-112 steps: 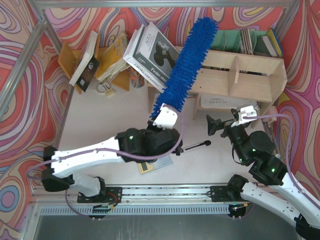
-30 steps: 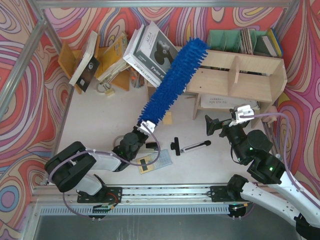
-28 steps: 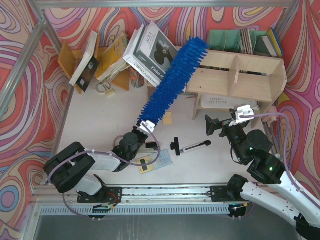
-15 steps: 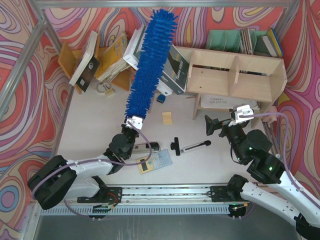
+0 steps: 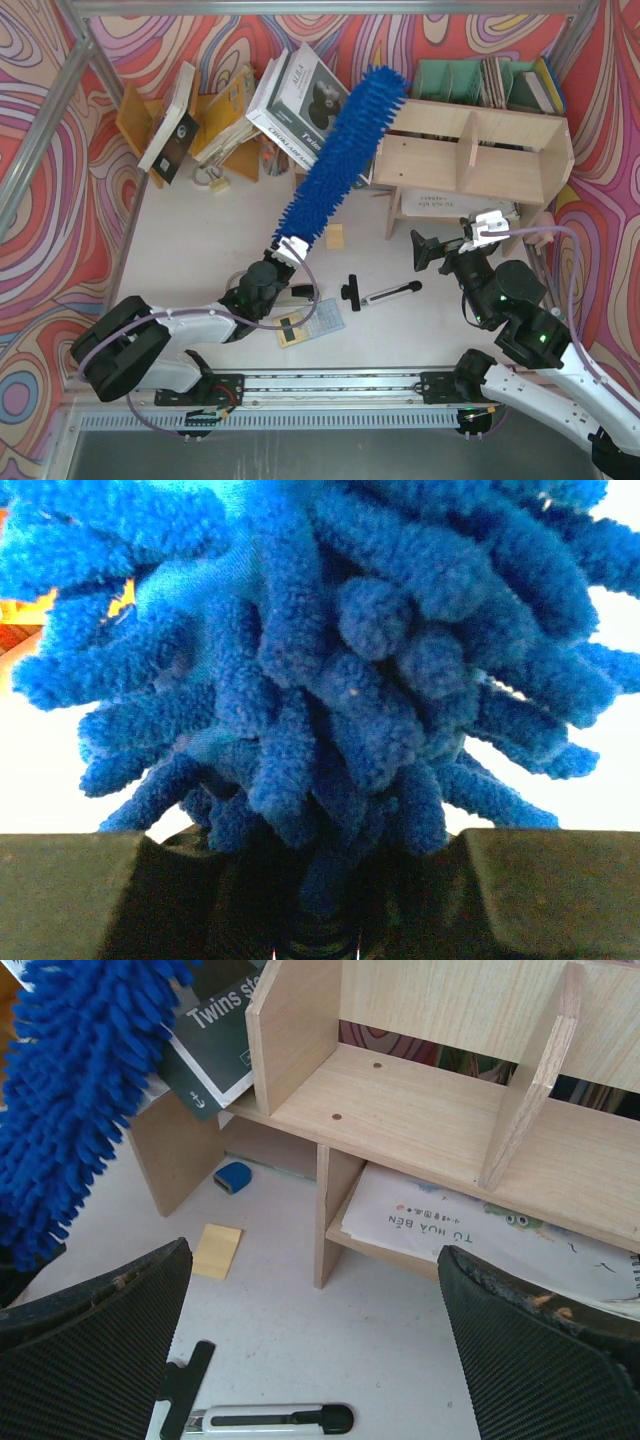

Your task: Dust the bookshelf with a duster

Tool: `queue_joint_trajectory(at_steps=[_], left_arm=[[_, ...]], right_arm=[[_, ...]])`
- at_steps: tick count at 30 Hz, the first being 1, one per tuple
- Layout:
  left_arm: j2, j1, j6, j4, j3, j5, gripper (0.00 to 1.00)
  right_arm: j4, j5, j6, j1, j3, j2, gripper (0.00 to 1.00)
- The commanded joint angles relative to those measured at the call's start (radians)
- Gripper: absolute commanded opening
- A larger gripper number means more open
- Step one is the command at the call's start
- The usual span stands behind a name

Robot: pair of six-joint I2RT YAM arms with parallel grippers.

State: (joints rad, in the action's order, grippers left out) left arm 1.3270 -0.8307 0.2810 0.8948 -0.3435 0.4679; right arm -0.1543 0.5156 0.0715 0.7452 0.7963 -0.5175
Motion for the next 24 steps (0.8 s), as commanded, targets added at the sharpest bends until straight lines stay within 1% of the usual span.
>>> queue_joint_trajectory(at_steps=[1,3,5,9,14,19,22,24], left_arm=[[0.020,-0.023,0.005,-0.045,-0.037,-0.021,0.00],[0.016,-0.024,0.000,-0.027,-0.028,-0.011,0.00],[0.005,-0.023,0.003,-0.003,-0.017,0.033,0.00],[-0.034,-0.023,0.044,0.121,0.023,0.130,0.00],[-0.110,-0.020,0.067,0.135,0.021,0.187,0.00],[-0.145,-0.010,0.093,0.199,0.033,0.257,0.00],[-0.159,-0.004,0.083,0.213,0.043,0.265,0.00],[-0.162,-0.004,0.073,0.189,0.042,0.248,0.00]], right_arm=[[0.040,0.009,0.010,0.000,-0.004,0.007,0.99],[0.041,0.010,0.009,0.000,-0.005,0.008,0.99],[0.042,0.011,0.010,-0.001,-0.006,0.010,0.99],[0.043,0.009,0.008,0.000,-0.006,0.009,0.99],[0.039,0.007,0.008,-0.001,-0.003,0.003,0.99],[0.041,0.008,0.008,-0.001,-0.006,0.008,0.99],[0.041,0.007,0.008,0.000,-0.006,0.007,0.99],[0.041,0.008,0.007,0.000,-0.005,0.007,0.99]])
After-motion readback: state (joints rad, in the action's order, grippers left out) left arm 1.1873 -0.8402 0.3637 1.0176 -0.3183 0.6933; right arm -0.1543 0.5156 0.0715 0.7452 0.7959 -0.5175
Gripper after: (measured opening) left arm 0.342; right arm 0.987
